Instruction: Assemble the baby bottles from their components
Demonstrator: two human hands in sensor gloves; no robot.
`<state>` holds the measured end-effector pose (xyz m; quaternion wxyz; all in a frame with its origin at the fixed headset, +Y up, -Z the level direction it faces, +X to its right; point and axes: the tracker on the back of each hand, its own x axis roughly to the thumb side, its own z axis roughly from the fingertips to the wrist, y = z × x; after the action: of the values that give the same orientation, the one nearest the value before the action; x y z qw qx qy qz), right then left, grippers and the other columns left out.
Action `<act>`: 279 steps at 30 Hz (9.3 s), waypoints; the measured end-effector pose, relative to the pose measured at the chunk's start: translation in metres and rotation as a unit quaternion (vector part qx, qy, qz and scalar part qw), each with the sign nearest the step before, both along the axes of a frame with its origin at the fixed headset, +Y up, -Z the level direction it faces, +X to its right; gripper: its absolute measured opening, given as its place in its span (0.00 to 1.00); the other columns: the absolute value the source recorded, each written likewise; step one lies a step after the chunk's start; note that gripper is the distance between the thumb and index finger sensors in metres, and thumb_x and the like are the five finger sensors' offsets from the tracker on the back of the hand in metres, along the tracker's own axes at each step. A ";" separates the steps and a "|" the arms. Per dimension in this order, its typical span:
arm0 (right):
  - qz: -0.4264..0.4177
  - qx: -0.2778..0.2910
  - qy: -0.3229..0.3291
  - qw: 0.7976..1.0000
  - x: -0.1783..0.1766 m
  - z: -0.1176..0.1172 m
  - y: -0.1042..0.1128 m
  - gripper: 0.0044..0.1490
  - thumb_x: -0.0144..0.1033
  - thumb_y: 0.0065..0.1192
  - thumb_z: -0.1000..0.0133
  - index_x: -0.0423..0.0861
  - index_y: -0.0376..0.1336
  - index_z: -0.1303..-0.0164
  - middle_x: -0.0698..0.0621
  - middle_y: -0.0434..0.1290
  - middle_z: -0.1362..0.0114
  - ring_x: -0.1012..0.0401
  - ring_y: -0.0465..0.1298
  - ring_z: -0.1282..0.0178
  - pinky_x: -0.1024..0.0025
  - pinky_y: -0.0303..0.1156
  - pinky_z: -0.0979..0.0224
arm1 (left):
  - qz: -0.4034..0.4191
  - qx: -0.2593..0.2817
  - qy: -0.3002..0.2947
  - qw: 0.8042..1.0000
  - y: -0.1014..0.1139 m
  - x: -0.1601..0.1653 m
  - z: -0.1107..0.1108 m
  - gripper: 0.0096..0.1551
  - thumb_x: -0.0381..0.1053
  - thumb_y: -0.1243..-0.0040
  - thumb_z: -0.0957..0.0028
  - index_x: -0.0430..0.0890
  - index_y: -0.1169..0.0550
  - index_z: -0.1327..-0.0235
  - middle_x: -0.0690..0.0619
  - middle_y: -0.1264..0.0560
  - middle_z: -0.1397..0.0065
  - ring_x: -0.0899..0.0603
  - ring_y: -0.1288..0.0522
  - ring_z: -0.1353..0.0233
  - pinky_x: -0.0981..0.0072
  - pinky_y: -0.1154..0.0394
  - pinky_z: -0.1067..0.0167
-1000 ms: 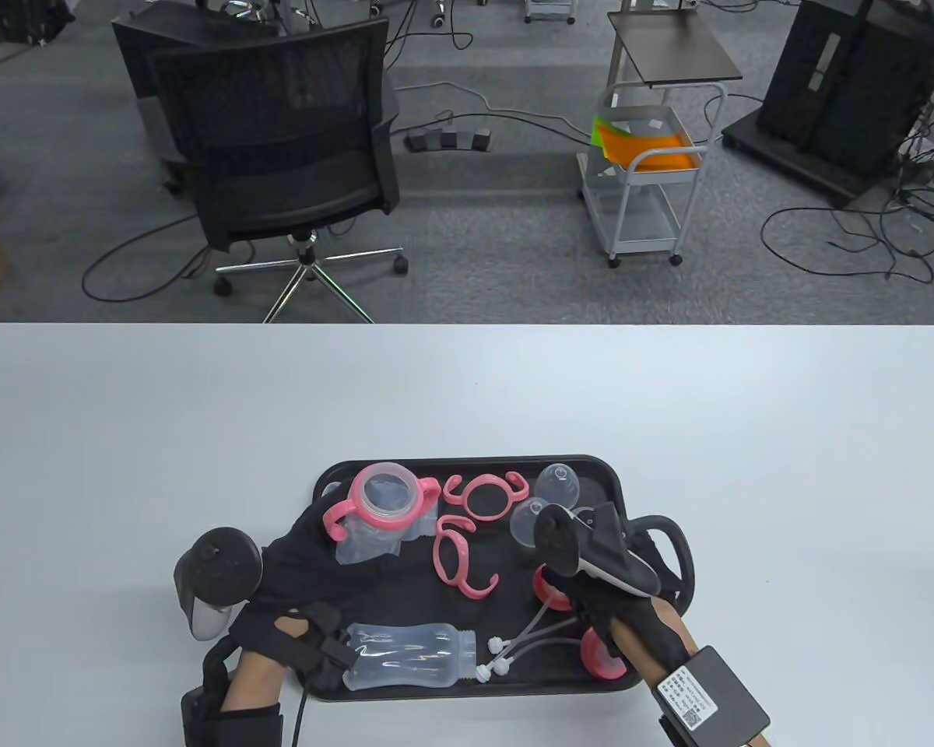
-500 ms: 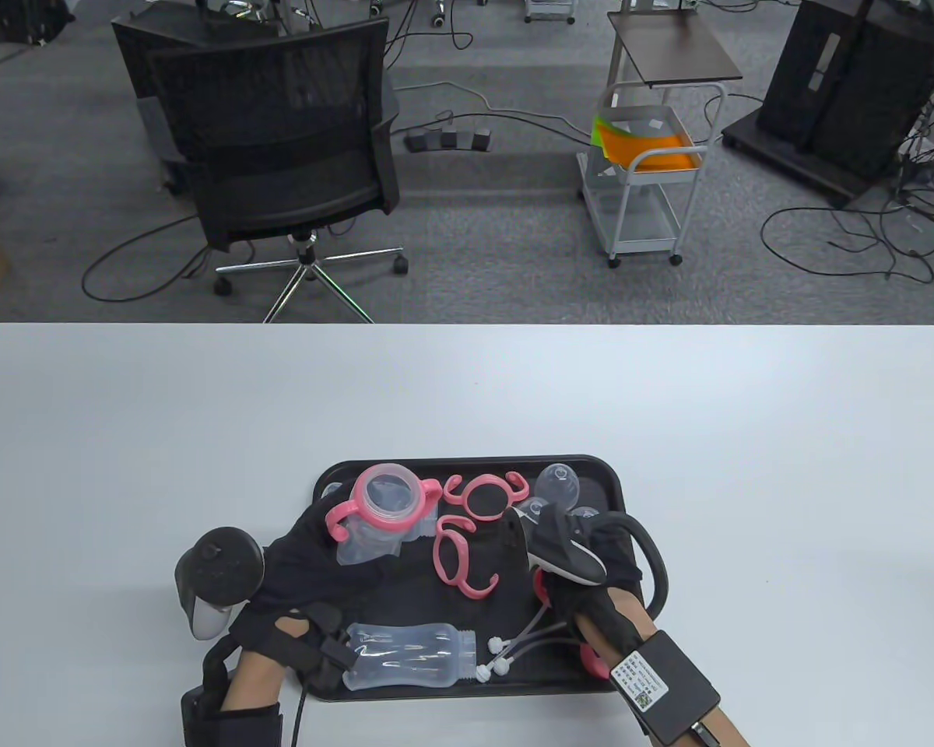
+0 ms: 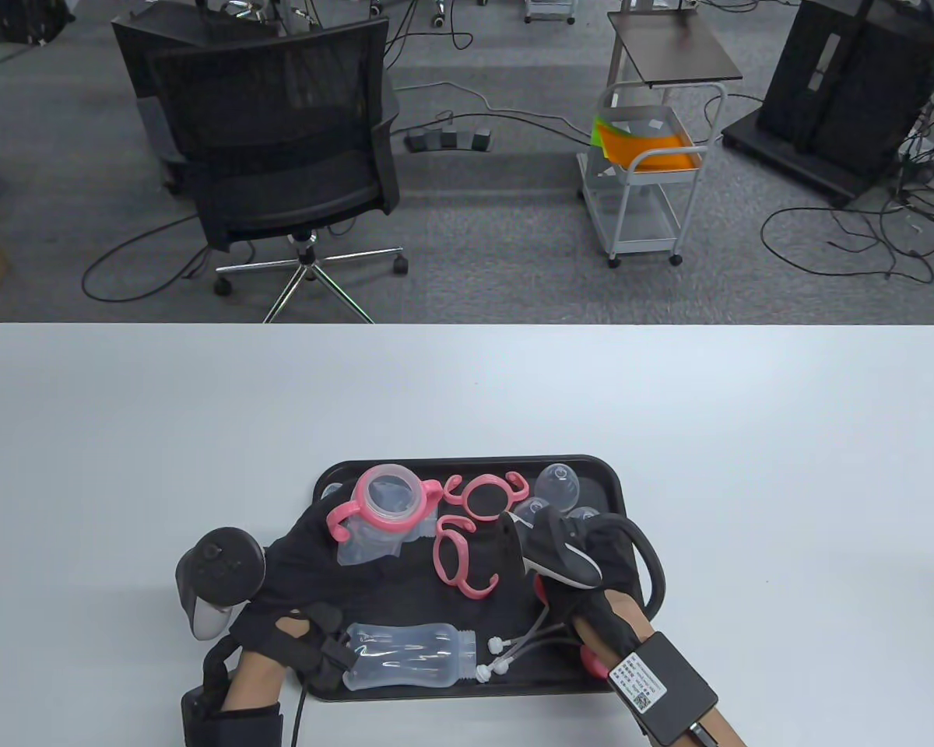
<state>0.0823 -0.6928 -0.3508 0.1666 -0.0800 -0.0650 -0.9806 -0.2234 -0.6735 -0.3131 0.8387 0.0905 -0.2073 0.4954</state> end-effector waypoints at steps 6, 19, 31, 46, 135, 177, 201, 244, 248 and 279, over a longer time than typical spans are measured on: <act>-0.060 0.016 0.015 0.998 0.001 0.012 0.030 0.32 0.50 0.77 0.60 0.46 0.77 0.48 0.48 0.81 0.44 0.54 0.84 0.54 0.60 0.83 0.53 | -0.003 -0.004 -0.001 1.000 -0.001 0.001 0.000 0.60 0.69 0.13 0.63 0.51 0.33 0.21 0.51 0.29 0.21 0.34 0.26 0.23 0.22 0.43 0.27; -0.142 0.028 0.089 0.985 -0.003 0.051 0.081 0.32 0.49 0.77 0.60 0.46 0.77 0.48 0.47 0.81 0.44 0.53 0.85 0.54 0.59 0.83 0.53 | -0.006 -0.004 0.000 1.000 -0.001 0.001 -0.001 0.60 0.69 0.13 0.63 0.51 0.33 0.21 0.50 0.29 0.21 0.34 0.26 0.24 0.22 0.43 0.27; -0.217 0.090 0.120 0.965 0.004 0.078 0.137 0.32 0.50 0.77 0.60 0.46 0.77 0.48 0.48 0.81 0.44 0.53 0.85 0.53 0.59 0.83 0.53 | -0.016 -0.007 -0.002 1.000 -0.002 0.001 -0.001 0.60 0.69 0.13 0.63 0.51 0.33 0.21 0.50 0.29 0.21 0.34 0.27 0.23 0.21 0.43 0.27; -0.343 0.208 0.075 0.913 0.026 0.088 0.185 0.34 0.53 0.75 0.57 0.45 0.74 0.46 0.44 0.79 0.38 0.52 0.85 0.48 0.58 0.84 0.48 | -0.082 -0.028 -0.033 0.996 -0.008 0.011 -0.005 0.59 0.68 0.13 0.63 0.52 0.32 0.21 0.50 0.28 0.21 0.32 0.28 0.23 0.20 0.45 0.28; -0.561 0.076 0.195 0.801 0.001 0.055 0.123 0.35 0.48 0.85 0.61 0.59 0.64 0.48 0.54 0.57 0.22 0.47 0.76 0.28 0.47 0.76 0.26 | -0.117 0.001 -0.090 0.989 0.000 0.039 0.006 0.58 0.73 0.17 0.61 0.51 0.31 0.21 0.49 0.26 0.23 0.33 0.24 0.27 0.15 0.50 0.31; -0.319 0.055 0.321 0.890 -0.026 0.079 0.128 0.49 0.34 0.88 0.62 0.64 0.61 0.33 0.61 0.61 0.22 0.51 0.71 0.22 0.60 0.80 0.27 | -0.139 -0.043 -0.162 0.976 -0.005 0.019 -0.002 0.57 0.73 0.14 0.62 0.53 0.28 0.22 0.50 0.24 0.23 0.36 0.25 0.26 0.17 0.50 0.30; -0.387 -0.012 0.324 0.863 -0.025 0.073 0.122 0.47 0.36 0.82 0.57 0.59 0.59 0.29 0.57 0.57 0.20 0.46 0.68 0.20 0.54 0.79 0.26 | -0.105 -0.047 -0.183 0.976 0.000 0.013 -0.002 0.57 0.72 0.14 0.62 0.52 0.28 0.21 0.50 0.24 0.23 0.36 0.25 0.27 0.17 0.50 0.30; -0.395 0.042 0.191 0.898 -0.021 0.045 0.103 0.53 0.64 0.72 0.59 0.42 0.65 0.31 0.39 0.81 0.42 0.55 0.90 0.55 0.62 0.89 0.53 | -0.261 0.062 -0.007 0.963 0.015 0.031 0.016 0.59 0.68 0.11 0.67 0.50 0.28 0.23 0.49 0.25 0.23 0.36 0.23 0.25 0.20 0.48 0.25; -0.418 0.033 0.180 0.890 -0.017 0.042 0.103 0.52 0.65 0.65 0.56 0.43 0.63 0.29 0.41 0.80 0.40 0.54 0.89 0.53 0.60 0.88 0.52 | -0.259 0.060 -0.005 0.964 0.016 0.030 0.016 0.59 0.68 0.11 0.66 0.50 0.29 0.23 0.49 0.26 0.23 0.36 0.23 0.25 0.21 0.47 0.25; -0.197 -0.038 -0.071 0.977 0.075 -0.063 0.001 0.47 0.54 0.79 0.61 0.48 0.67 0.31 0.46 0.74 0.29 0.49 0.81 0.36 0.54 0.82 0.40 | -0.231 0.044 0.018 0.972 0.015 0.017 0.013 0.59 0.67 0.14 0.62 0.51 0.32 0.20 0.49 0.30 0.22 0.36 0.25 0.24 0.21 0.46 0.25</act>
<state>0.1568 -0.6918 -0.4138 -0.0383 -0.0278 -0.0972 -0.9941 -0.2061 -0.6582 -0.3005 0.9292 0.0857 -0.2287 0.2773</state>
